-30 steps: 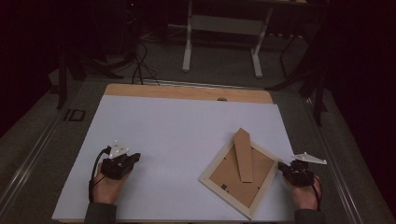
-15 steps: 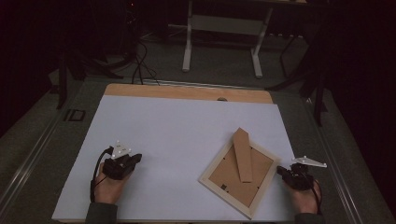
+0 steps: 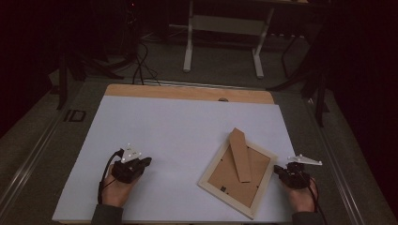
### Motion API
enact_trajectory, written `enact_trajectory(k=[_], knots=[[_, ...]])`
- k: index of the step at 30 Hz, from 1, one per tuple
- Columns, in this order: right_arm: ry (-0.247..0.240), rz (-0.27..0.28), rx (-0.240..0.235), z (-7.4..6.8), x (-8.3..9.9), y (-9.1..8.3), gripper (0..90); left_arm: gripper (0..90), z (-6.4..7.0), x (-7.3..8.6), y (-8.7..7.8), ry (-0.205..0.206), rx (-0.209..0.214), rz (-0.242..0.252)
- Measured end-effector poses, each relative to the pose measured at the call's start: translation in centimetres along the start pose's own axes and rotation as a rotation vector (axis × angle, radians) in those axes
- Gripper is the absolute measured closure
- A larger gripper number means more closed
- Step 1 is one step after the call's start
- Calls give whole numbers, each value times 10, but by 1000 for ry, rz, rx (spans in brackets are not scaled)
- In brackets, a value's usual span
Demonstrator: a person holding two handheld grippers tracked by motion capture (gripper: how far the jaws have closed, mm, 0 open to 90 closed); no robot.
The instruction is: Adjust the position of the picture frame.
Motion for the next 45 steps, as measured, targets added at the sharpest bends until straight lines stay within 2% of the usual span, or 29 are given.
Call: enact_trajectory(k=[5, 8, 11, 12, 13, 15, 19, 26, 29, 35, 45], knots=[[9, 4, -4, 0, 1, 0, 896, 900, 20, -4, 2, 49, 51, 4], [12, 4, -4, 0, 1, 1, 896, 900, 32, -4, 5, 61, 106, 6], [13, 4, -6, -1, 0, 2, 896, 900, 48, -5, 7, 104, 147, 1], [13, 5, -6, -1, 0, 2, 896, 900, 48, -5, 7, 104, 147, 1], [13, 5, -6, -1, 0, 3, 896, 900, 58, -6, 8, 132, 172, 0], [13, 4, -8, -2, -1, 3, 896, 900, 66, -6, 10, 150, 192, 1], [9, 5, -11, -3, -2, 4, 896, 900, 80, -5, 12, 165, 244, -4], [10, 7, -14, -3, -3, 5, 896, 900, 108, 0, 17, 238, 301, -23], [9, 6, -14, -3, -3, 5, 896, 900, 116, 1, 19, 262, 312, -25], [10, 3, -16, -3, -3, 5, 896, 898, 124, 1, 21, 284, 332, -27], [8, 1, -17, -4, -5, 7, 896, 893, 135, 3, 24, 328, 335, -42]])
Point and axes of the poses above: each handheld gripper's, and its own axes: y roughly forward along the jaws, x roughly out of its underside, z roughly to its right, the point moved 6 cm from there along y, roughly forward along the jaws, and after that the axes turned 12 degrees about -x, right-handed, at the moved point
